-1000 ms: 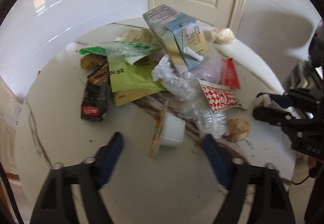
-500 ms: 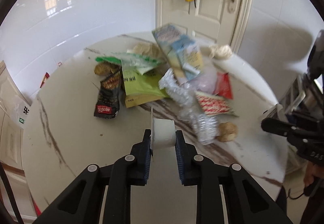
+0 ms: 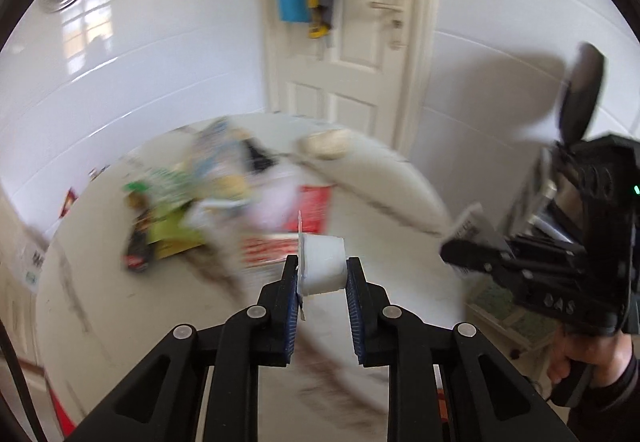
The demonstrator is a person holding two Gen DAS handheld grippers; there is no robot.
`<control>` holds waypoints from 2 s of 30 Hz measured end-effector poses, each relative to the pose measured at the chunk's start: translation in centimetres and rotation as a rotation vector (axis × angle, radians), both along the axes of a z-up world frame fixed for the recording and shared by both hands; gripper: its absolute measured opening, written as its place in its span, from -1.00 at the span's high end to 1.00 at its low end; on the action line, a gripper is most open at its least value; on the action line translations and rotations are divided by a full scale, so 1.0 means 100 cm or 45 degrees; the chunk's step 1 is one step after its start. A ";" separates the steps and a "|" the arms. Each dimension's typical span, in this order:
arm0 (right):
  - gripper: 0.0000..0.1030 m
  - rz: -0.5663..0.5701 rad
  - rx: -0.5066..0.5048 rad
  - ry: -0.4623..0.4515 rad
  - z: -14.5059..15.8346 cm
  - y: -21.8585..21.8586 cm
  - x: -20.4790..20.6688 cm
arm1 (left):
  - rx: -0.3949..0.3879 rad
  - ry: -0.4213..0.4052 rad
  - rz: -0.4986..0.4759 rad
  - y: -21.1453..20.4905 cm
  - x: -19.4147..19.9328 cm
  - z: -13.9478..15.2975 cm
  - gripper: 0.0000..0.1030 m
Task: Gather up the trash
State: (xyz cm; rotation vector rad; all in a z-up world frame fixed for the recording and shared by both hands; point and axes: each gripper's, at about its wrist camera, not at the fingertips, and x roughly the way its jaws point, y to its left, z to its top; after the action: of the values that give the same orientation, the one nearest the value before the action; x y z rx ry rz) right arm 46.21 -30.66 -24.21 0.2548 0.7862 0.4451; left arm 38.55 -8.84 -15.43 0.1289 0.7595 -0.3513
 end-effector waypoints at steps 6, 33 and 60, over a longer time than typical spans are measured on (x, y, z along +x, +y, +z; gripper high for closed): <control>0.65 -0.272 -0.037 -0.019 0.002 -0.082 -0.025 | 0.037 0.031 -0.231 -0.088 -0.001 -0.007 0.64; -0.22 -0.789 -0.027 0.208 -0.076 -0.248 -0.029 | 0.267 0.147 -0.292 -0.297 0.144 -0.131 -0.63; -0.41 -0.325 -0.250 -0.029 0.033 -0.014 -0.037 | 0.092 0.099 0.150 -0.036 0.075 -0.076 -0.25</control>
State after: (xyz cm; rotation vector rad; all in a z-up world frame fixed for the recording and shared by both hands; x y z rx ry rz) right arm 42.53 -32.02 -20.91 0.1634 0.7576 0.1289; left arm 46.04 -12.45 -22.99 0.1383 0.8534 -0.2177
